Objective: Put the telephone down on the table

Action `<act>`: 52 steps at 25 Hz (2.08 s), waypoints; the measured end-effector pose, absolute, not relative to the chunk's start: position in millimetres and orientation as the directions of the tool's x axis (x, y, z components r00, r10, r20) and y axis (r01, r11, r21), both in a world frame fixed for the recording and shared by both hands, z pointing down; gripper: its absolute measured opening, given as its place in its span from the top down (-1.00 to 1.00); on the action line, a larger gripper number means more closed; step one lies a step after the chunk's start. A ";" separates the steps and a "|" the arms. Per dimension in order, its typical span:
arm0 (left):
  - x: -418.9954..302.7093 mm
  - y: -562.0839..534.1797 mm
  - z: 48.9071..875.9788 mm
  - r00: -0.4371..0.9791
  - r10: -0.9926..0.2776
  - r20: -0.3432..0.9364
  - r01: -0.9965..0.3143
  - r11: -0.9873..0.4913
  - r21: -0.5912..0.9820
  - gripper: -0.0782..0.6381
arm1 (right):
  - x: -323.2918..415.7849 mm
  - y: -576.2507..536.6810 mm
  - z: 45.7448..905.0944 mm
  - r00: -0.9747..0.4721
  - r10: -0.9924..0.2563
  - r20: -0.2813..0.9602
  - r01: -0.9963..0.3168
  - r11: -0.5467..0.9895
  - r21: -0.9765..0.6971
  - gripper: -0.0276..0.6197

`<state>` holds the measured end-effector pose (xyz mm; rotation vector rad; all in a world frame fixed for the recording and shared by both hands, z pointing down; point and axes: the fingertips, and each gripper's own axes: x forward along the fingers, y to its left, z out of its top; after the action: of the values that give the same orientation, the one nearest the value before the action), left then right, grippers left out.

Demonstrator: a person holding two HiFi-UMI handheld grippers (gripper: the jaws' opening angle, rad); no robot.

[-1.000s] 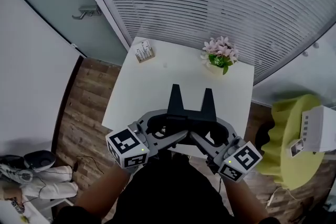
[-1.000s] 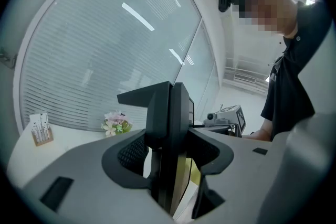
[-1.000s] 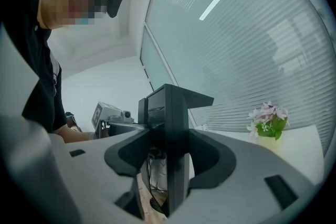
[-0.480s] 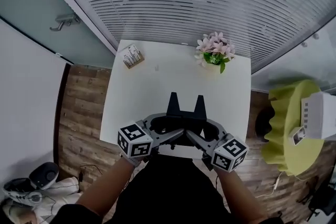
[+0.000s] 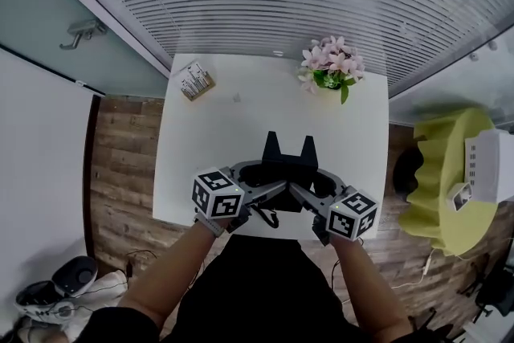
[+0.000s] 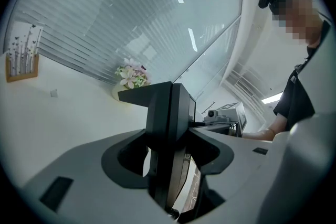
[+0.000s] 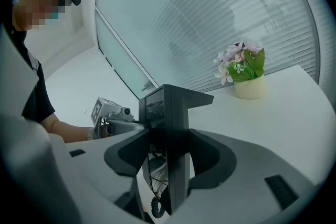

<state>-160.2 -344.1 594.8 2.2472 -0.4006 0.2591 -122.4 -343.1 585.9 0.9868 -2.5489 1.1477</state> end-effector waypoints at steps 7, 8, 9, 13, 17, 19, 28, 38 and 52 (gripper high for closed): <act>-158.5 -359.3 629.2 0.927 -0.172 0.332 -0.368 -0.579 0.728 0.11 | -120.9 -358.8 620.0 -0.759 -0.476 0.444 -0.644 0.451 -0.618 0.16; -158.4 -361.2 634.4 0.927 -0.168 0.335 -0.368 -0.574 0.731 0.11 | -121.0 -360.8 625.1 -0.759 -0.471 0.450 -0.645 0.448 -0.619 0.16; -158.3 -363.0 639.2 0.927 -0.164 0.337 -0.368 -0.570 0.735 0.11 | -121.0 -362.6 630.0 -0.757 -0.466 0.457 -0.647 0.445 -0.619 0.16; -157.5 -369.4 655.7 0.924 -0.147 0.354 -0.373 -0.555 0.743 0.11 | -120.7 -368.1 648.7 -0.757 -0.449 0.474 -0.648 0.426 -0.632 0.16; -156.7 -373.6 673.3 0.919 -0.132 0.372 -0.382 -0.536 0.753 0.11 | -119.7 -373.1 664.6 -0.758 -0.435 0.486 -0.647 0.408 -0.644 0.16; -156.5 -379.2 675.8 0.917 -0.139 0.373 -0.387 -0.528 0.756 0.11 | -119.5 -376.8 670.8 -0.759 -0.433 0.486 -0.645 0.398 -0.653 0.16; -157.7 -394.6 697.0 0.909 -0.155 0.386 -0.411 -0.480 0.775 0.11 | -119.2 -391.9 692.3 -0.749 -0.432 0.502 -0.654 0.362 -0.665 0.16; -157.4 -398.3 714.7 0.904 -0.157 0.399 -0.426 -0.427 0.797 0.11 | -116.7 -398.5 704.3 -0.742 -0.440 0.506 -0.655 0.315 -0.687 0.16; -159.2 -404.1 721.5 0.897 -0.195 0.396 -0.441 -0.399 0.804 0.11 | -117.4 -404.2 711.4 -0.742 -0.444 0.502 -0.648 0.286 -0.706 0.16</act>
<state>-159.2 -404.1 721.5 1.9904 -0.4621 0.2880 -117.4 -404.2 711.4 1.0129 -2.3445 1.4413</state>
